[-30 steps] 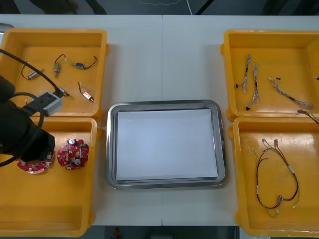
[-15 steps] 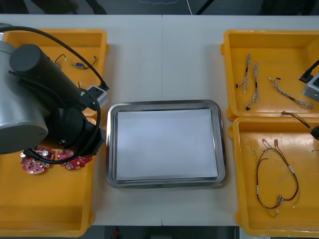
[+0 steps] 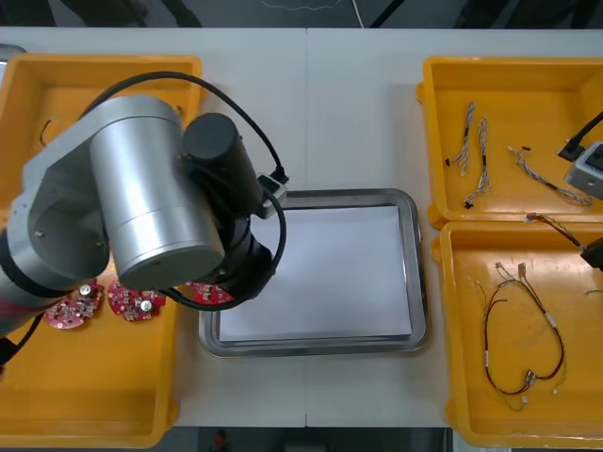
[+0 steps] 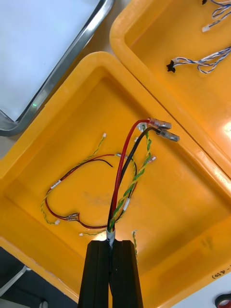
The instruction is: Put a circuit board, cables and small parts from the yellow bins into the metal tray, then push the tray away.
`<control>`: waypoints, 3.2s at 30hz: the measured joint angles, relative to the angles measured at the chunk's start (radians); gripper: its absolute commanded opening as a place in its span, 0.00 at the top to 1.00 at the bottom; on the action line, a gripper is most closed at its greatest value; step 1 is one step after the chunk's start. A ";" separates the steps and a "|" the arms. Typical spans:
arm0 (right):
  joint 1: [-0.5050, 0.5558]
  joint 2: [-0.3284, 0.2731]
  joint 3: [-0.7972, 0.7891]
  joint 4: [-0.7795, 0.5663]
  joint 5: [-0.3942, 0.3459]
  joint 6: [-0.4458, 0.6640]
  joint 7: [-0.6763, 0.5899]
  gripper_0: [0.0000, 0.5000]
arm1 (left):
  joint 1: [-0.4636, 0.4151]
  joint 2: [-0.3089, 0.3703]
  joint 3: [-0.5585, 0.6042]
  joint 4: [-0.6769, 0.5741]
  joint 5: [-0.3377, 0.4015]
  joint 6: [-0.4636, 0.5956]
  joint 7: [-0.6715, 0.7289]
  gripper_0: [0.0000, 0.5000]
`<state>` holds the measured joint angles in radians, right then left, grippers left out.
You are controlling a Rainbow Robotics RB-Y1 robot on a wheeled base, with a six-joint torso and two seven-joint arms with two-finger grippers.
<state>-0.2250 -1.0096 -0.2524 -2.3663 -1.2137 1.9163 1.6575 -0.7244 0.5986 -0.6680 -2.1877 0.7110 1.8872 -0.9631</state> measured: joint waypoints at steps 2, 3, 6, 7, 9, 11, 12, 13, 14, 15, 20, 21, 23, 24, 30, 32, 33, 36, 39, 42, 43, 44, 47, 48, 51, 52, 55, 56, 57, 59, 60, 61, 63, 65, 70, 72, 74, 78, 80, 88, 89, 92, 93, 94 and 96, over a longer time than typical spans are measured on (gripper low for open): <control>-0.005 0.000 0.006 0.000 -0.004 0.000 0.000 1.00 | -0.009 -0.027 -0.019 0.028 -0.019 -0.010 0.021 1.00; -0.008 0.000 0.010 0.000 -0.004 0.000 0.000 1.00 | -0.011 -0.038 -0.028 0.040 -0.027 -0.014 0.035 1.00; -0.021 0.000 0.026 0.000 -0.004 0.000 0.000 1.00 | -0.015 -0.063 -0.052 0.076 -0.053 -0.033 0.078 1.00; -0.026 0.000 0.030 0.000 -0.004 0.000 0.000 1.00 | -0.015 -0.067 -0.060 0.087 -0.058 -0.041 0.088 1.00; -0.035 0.000 0.038 0.000 -0.004 0.000 0.000 1.00 | -0.015 -0.073 -0.081 0.117 -0.069 -0.062 0.101 1.00; -0.043 0.000 0.046 0.000 -0.003 0.000 0.000 1.00 | -0.015 -0.075 -0.105 0.145 -0.082 -0.083 0.103 1.00; -0.046 0.000 0.050 0.000 -0.003 0.000 0.000 1.00 | -0.015 -0.075 -0.117 0.157 -0.087 -0.091 0.103 1.00; -0.049 0.000 0.054 0.000 -0.002 0.000 0.000 1.00 | -0.015 -0.075 -0.129 0.170 -0.091 -0.099 0.103 1.00; -0.051 0.000 0.057 0.000 -0.001 0.000 0.000 1.00 | -0.015 -0.075 -0.138 0.183 -0.093 -0.107 0.103 1.00; -0.053 0.000 0.059 0.000 0.000 0.000 0.000 1.00 | -0.015 -0.075 -0.146 0.194 -0.094 -0.116 0.104 1.00; -0.056 0.000 0.062 0.000 0.015 0.000 0.000 1.00 | -0.015 -0.075 -0.169 0.238 -0.095 -0.168 0.107 0.99; -0.056 0.000 0.063 0.000 0.017 0.000 0.000 1.00 | -0.015 -0.075 -0.173 0.245 -0.095 -0.178 0.107 1.00; -0.057 0.000 0.064 0.000 0.020 0.000 0.000 1.00 | -0.015 -0.075 -0.180 0.256 -0.095 -0.194 0.108 1.00; -0.057 0.000 0.065 0.000 0.021 0.000 0.000 1.00 | -0.015 -0.075 -0.184 0.260 -0.095 -0.200 0.108 1.00; -0.058 0.000 0.068 0.000 0.024 0.000 0.000 1.00 | -0.015 -0.075 -0.212 0.271 -0.103 -0.230 0.130 0.99; -0.058 0.000 0.068 0.000 0.024 0.000 0.000 1.00 | -0.015 -0.075 -0.219 0.271 -0.105 -0.231 0.151 0.99; -0.058 0.000 0.068 0.000 0.024 0.000 0.000 1.00 | -0.015 -0.075 -0.220 0.271 -0.106 -0.231 0.161 0.95; -0.058 0.000 0.068 0.000 0.024 0.000 0.000 1.00 | -0.014 -0.075 -0.220 0.272 -0.114 -0.238 0.188 0.57; -0.058 0.000 0.068 0.000 0.023 0.000 0.000 1.00 | -0.014 -0.075 -0.220 0.273 -0.128 -0.262 0.199 0.21; -0.059 0.000 0.068 -0.002 0.023 0.000 0.000 1.00 | -0.013 -0.075 -0.220 0.273 -0.138 -0.282 0.201 0.00; -0.059 0.000 0.068 -0.003 0.023 0.000 0.000 1.00 | -0.013 -0.075 -0.220 0.273 -0.141 -0.286 0.201 0.00; -0.059 0.000 0.068 -0.005 0.022 0.000 0.000 1.00 | -0.013 -0.075 -0.220 0.273 -0.144 -0.288 0.201 0.00; -0.059 0.000 0.068 -0.013 0.022 0.000 0.000 1.00 | -0.013 -0.075 -0.220 0.273 -0.149 -0.289 0.201 0.00; -0.059 0.000 0.068 -0.015 0.021 0.000 0.000 1.00 | -0.013 -0.075 -0.220 0.273 -0.150 -0.289 0.201 0.00; -0.059 0.000 0.068 -0.027 0.017 0.000 0.000 1.00 | -0.013 -0.075 -0.220 0.271 -0.152 -0.286 0.201 0.00; -0.059 0.000 0.069 -0.033 0.016 0.000 0.000 1.00 | -0.013 -0.075 -0.217 0.265 -0.152 -0.278 0.201 0.00; -0.071 0.000 0.090 -0.048 0.017 0.000 0.000 1.00 | -0.013 -0.075 -0.194 0.228 -0.151 -0.231 0.201 0.00; -0.079 0.000 0.104 -0.052 0.020 0.000 0.000 1.00 | -0.013 -0.074 -0.178 0.211 -0.149 -0.213 0.201 0.00; -0.089 0.000 0.121 -0.056 0.023 0.000 0.000 1.00 | -0.013 -0.074 -0.159 0.194 -0.146 -0.196 0.201 0.00; -0.116 0.000 0.161 -0.058 0.027 0.000 0.000 1.00 | -0.013 -0.074 -0.115 0.164 -0.140 -0.164 0.201 0.00; -0.130 0.000 0.182 -0.058 0.028 -0.001 0.000 1.00 | -0.013 -0.073 -0.092 0.153 -0.135 -0.149 0.201 0.00; -0.146 0.000 0.206 -0.058 0.029 -0.003 0.000 1.00 | -0.013 -0.071 -0.067 0.145 -0.126 -0.134 0.201 0.00; -0.175 -0.001 0.249 -0.058 0.035 -0.013 0.000 1.00 | -0.013 -0.066 -0.022 0.136 -0.110 -0.106 0.201 0.00; -0.207 0.000 0.297 -0.058 0.047 -0.031 0.000 1.00 | -0.013 -0.057 0.029 0.123 -0.091 -0.070 0.201 0.00; -0.288 0.015 0.417 -0.059 0.091 -0.038 0.000 1.00 | -0.013 -0.020 0.167 0.099 -0.033 0.016 0.201 0.00; -0.318 0.039 0.458 -0.058 0.110 -0.037 0.000 1.00 | -0.013 -0.002 0.220 0.097 -0.011 0.023 0.201 0.00; -0.347 0.070 0.492 -0.054 0.126 -0.037 0.000 1.00 | -0.013 0.015 0.267 0.097 0.006 0.024 0.200 0.00; -0.408 0.138 0.558 -0.031 0.158 -0.037 0.000 1.00 | -0.012 0.058 0.347 0.103 0.046 0.025 0.191 0.00; -0.441 0.172 0.595 -0.014 0.171 -0.037 0.000 1.00 | -0.012 0.080 0.382 0.120 0.060 0.025 0.178 0.00; -0.567 0.272 0.758 0.059 0.239 -0.037 0.000 1.00 | -0.012 0.122 0.523 0.278 0.068 0.025 -0.062 0.00; -0.575 0.282 0.772 0.068 0.247 -0.037 0.000 1.00 | -0.012 0.122 0.538 0.296 0.068 0.025 -0.100 0.00; -0.596 0.311 0.819 0.090 0.272 -0.044 0.000 1.00 | -0.012 0.125 0.589 0.354 0.065 0.026 -0.200 0.00; -0.599 0.317 0.836 0.093 0.284 -0.057 0.001 1.00 | -0.012 0.128 0.602 0.373 0.062 0.026 -0.216 0.00; -0.602 0.321 0.854 0.095 0.301 -0.072 0.007 1.00 | -0.012 0.131 0.613 0.390 0.061 0.026 -0.223 0.00; -0.604 0.326 0.895 0.095 0.346 -0.101 0.061 1.00 | -0.012 0.141 0.632 0.427 0.058 0.024 -0.225 0.00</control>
<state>-0.8291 -0.6833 0.6425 -2.2715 -0.8674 1.8156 1.7182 -0.7361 0.7395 -0.0357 -1.7605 0.7689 1.9116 -1.1878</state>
